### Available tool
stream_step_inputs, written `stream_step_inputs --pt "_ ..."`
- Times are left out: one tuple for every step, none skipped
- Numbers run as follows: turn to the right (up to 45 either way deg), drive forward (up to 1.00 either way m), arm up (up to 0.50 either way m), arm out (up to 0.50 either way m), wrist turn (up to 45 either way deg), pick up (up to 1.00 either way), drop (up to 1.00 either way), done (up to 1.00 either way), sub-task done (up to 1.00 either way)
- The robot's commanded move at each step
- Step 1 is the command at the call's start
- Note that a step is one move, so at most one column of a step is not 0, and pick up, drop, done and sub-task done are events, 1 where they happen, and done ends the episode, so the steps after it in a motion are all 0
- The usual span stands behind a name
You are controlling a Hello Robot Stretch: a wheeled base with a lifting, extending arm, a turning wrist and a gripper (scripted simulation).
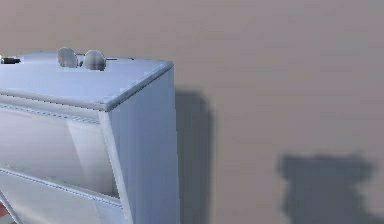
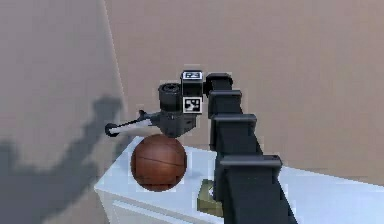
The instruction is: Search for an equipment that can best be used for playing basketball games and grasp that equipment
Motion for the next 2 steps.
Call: stream_step_inputs --pt "0.0 0.0 0.0 0.0 18.0 0.0 0.0 0.0 0.0" --pt "0.0 0.0 -0.28 0.0 0.0 0.0 0.0 0.0 0.0"
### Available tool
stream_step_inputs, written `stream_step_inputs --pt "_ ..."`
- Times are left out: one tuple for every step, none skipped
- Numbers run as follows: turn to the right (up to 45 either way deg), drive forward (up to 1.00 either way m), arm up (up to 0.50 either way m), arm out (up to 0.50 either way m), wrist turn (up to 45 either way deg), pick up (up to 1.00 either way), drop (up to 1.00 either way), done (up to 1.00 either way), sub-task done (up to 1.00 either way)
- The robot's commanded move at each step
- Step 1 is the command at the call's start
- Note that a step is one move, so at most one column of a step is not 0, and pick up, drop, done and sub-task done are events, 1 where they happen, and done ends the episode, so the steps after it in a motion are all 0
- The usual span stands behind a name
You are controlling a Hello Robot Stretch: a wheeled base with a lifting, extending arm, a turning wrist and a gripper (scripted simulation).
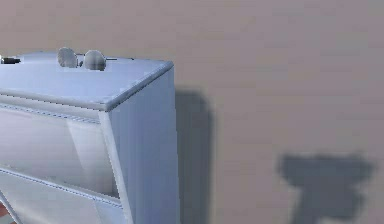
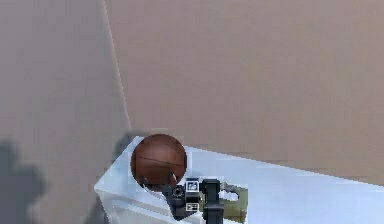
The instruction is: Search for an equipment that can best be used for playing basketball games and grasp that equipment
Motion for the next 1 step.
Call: stream_step_inputs --pt "0.0 0.0 0.0 0.0 0.0 1.0 0.0 0.0 0.0"
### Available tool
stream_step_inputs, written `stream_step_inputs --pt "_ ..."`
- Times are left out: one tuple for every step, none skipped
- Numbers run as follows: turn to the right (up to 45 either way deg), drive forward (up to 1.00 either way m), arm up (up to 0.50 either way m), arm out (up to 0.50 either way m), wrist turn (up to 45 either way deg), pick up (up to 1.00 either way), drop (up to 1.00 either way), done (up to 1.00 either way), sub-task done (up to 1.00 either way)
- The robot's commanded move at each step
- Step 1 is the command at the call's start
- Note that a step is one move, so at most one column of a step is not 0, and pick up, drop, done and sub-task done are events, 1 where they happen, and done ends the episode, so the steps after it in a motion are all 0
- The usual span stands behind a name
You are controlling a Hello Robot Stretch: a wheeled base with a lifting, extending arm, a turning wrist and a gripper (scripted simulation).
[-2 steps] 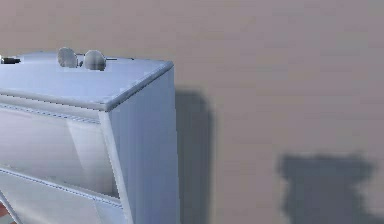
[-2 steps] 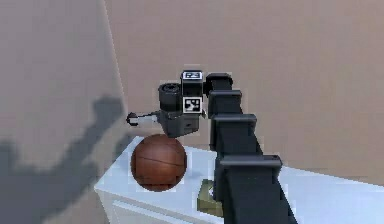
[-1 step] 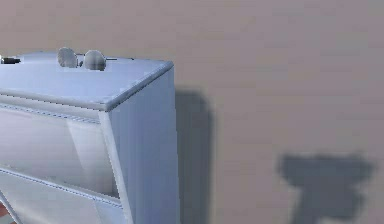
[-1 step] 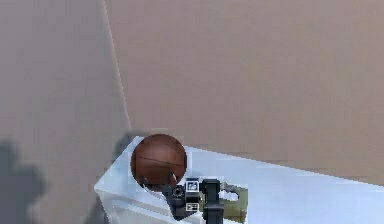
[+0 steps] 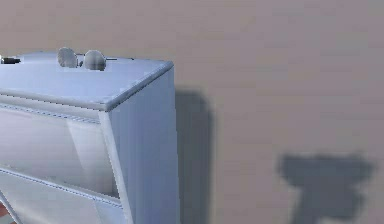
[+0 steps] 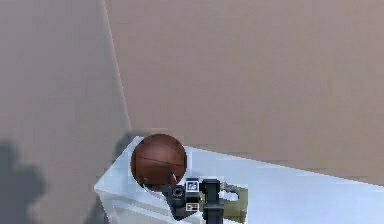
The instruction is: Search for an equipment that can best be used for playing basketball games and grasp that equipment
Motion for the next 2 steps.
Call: stream_step_inputs --pt "0.0 0.0 0.1 0.0 0.0 0.0 0.0 0.0 0.0" --pt "0.0 0.0 0.0 0.0 0.0 0.0 0.0 1.0 0.0"
